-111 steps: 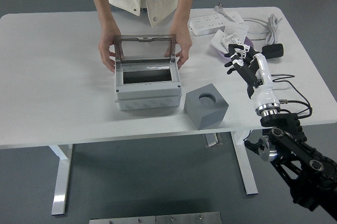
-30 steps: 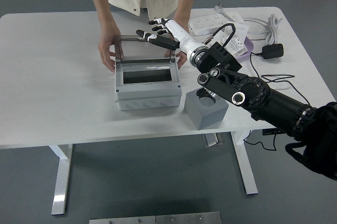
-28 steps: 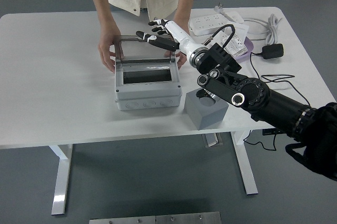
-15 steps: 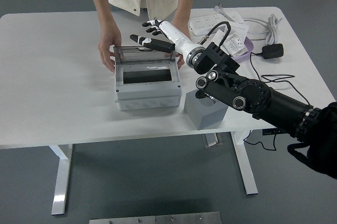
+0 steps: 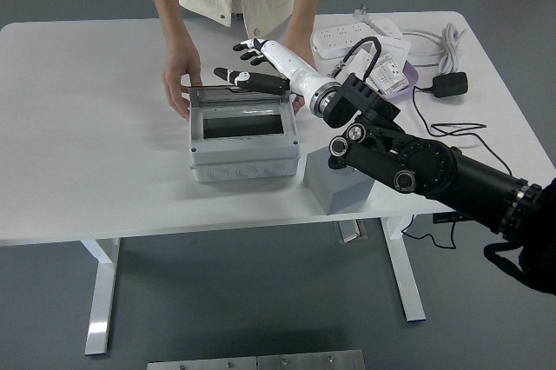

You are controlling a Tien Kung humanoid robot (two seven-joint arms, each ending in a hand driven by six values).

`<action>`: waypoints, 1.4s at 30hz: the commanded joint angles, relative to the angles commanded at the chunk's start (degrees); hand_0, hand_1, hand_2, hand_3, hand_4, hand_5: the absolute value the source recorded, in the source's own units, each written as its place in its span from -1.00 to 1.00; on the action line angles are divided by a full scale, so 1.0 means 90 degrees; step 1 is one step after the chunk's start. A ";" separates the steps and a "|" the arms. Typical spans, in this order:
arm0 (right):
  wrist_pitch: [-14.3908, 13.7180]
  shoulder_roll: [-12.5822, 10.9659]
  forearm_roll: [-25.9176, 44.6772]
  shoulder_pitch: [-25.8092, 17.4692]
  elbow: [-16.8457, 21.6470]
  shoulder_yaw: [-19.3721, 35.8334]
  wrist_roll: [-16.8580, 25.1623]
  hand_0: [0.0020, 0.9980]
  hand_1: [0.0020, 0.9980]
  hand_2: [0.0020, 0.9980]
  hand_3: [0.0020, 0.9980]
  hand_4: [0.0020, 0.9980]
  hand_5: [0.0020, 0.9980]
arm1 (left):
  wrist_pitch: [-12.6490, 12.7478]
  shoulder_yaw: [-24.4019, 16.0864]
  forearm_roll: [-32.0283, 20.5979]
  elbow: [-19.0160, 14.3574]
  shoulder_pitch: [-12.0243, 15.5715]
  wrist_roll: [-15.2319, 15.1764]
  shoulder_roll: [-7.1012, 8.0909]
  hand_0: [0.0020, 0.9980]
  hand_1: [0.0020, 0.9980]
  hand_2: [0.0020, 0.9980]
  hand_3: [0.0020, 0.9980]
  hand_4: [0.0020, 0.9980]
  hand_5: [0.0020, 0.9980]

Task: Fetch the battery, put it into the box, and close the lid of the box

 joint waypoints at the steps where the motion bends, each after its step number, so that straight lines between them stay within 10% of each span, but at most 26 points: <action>1: 0.0021 -0.0027 -0.0032 -0.0029 0.0047 -0.0002 -0.0019 0.87 0.58 0.61 0.65 0.82 0.61 | 0.0000 -0.0003 -0.0003 0.0000 0.0002 0.0000 -0.0002 0.32 0.50 0.44 0.60 0.32 -0.46; 21: 0.0430 -0.0828 -0.0940 -0.0598 0.1780 0.0113 -0.0628 0.79 0.56 0.61 0.65 0.81 0.63 | 0.0009 -0.0034 -0.0041 0.0000 0.0040 -0.0020 0.0001 0.32 0.50 0.44 0.61 0.32 -0.46; 42: 0.0437 -0.1017 -0.0771 -0.0739 0.1892 0.0060 -0.0611 0.80 0.55 0.60 0.65 0.80 0.66 | 0.0011 -0.0031 -0.0041 0.0000 0.0038 -0.0039 -0.0010 0.32 0.50 0.43 0.60 0.31 -0.46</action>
